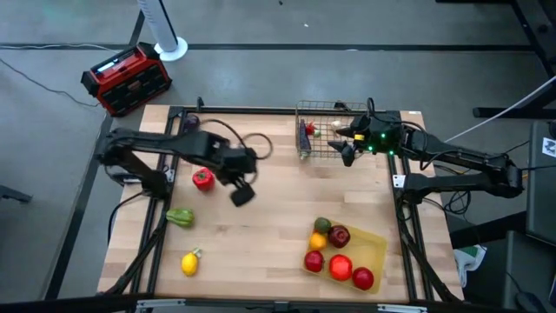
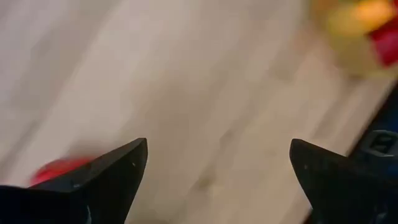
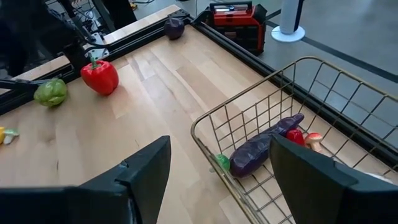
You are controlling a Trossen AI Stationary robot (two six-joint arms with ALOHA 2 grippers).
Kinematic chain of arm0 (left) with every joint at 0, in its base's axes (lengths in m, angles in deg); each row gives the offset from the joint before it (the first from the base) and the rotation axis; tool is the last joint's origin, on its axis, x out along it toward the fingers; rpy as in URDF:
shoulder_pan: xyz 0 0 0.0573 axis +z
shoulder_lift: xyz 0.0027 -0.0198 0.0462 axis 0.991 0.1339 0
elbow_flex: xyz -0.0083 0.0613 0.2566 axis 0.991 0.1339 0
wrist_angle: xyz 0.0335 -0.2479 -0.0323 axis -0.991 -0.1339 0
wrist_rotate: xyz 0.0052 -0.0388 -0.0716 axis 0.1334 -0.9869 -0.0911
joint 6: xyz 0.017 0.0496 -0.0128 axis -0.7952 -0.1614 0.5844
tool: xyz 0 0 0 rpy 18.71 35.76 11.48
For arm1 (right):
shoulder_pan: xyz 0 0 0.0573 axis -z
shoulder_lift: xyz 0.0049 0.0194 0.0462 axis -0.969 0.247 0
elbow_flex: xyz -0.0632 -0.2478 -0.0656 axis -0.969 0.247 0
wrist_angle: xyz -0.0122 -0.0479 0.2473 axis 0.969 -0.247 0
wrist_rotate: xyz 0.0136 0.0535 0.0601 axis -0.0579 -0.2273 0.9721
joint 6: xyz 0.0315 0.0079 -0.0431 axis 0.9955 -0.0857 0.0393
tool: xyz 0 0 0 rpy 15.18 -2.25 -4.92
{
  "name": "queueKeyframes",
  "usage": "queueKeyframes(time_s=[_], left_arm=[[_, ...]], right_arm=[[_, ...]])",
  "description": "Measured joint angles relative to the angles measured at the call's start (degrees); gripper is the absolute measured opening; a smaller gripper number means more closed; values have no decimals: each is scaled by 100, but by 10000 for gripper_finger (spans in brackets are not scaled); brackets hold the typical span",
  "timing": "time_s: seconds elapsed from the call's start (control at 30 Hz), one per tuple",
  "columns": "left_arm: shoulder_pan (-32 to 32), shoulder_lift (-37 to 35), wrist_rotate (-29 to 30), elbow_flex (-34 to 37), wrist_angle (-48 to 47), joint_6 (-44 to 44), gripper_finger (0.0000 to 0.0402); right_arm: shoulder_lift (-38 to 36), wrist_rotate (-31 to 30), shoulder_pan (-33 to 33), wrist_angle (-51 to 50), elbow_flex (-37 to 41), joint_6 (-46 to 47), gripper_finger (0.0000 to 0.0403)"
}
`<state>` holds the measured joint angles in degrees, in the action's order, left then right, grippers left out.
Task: Sort produce into baskets
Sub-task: Put the red bell pepper into the wire basket
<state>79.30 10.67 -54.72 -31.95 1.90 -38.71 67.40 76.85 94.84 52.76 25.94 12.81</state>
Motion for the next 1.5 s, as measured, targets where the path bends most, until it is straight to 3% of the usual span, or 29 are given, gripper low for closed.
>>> queueKeyframes(time_s=[0.2,0.33,0.6,0.93,1.27,1.5], left_arm=[[135,-757,1155,218,-726,225,391],[315,-1124,1173,580,-838,320,391],[666,-1793,1130,1947,-783,1010,391],[877,-2135,1118,3298,144,1571,391],[982,-2137,1112,3903,264,2533,391],[980,-2137,1105,4013,267,2086,391]], right_arm=[[0,6,2,3,0,0,269],[0,6,0,4,0,0,269],[0,6,2,3,0,0,269],[0,6,0,3,0,1,269],[0,6,2,4,0,2,269],[0,8,0,5,0,2,269]])
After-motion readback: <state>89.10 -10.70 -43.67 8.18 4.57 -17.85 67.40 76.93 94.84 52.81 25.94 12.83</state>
